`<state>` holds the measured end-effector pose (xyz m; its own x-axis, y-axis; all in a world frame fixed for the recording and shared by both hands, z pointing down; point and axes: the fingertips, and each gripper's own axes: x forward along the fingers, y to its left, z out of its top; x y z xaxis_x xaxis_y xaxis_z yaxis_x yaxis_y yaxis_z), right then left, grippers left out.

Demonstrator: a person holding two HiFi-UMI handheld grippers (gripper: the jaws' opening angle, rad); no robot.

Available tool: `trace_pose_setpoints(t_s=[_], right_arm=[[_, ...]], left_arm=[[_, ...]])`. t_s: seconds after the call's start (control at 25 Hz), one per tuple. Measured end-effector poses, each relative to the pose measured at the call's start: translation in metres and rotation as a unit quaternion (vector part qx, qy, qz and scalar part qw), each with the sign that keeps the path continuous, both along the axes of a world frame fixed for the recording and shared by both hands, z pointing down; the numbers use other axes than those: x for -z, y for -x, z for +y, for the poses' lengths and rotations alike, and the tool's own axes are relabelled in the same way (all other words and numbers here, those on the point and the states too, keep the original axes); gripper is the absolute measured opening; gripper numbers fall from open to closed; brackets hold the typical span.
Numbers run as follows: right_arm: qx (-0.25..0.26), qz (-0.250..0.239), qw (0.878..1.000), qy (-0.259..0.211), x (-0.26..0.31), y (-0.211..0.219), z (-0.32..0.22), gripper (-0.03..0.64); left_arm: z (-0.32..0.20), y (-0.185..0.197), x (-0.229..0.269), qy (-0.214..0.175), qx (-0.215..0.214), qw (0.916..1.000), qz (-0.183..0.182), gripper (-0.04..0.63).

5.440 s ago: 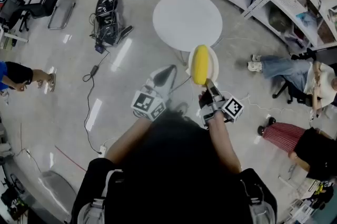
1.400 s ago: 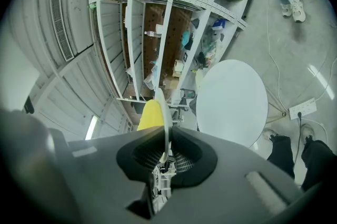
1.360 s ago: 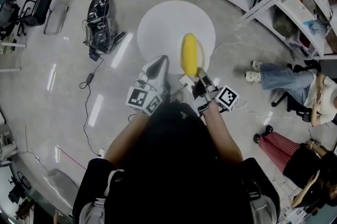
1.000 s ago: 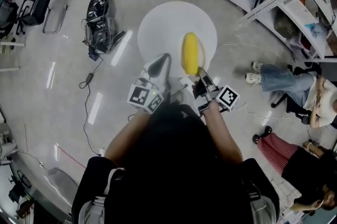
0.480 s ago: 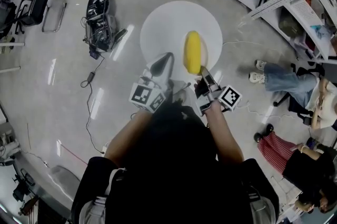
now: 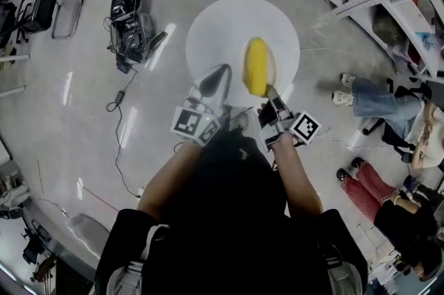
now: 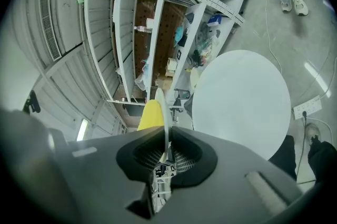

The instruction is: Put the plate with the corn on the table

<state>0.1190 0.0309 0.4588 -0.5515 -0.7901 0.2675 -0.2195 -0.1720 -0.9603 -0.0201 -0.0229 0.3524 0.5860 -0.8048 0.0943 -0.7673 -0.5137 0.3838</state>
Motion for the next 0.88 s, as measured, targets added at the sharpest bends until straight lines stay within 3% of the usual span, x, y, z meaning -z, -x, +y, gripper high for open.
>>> trace_pose_setpoints(t_s=[0.88], right_arm=[[0.005, 0.007, 1.000, -0.009, -0.043, -0.001, -0.051, 0.037]], left_arm=[[-0.067, 0.006, -0.047, 0.013, 0.012, 0.9997, 0.019, 0.005]])
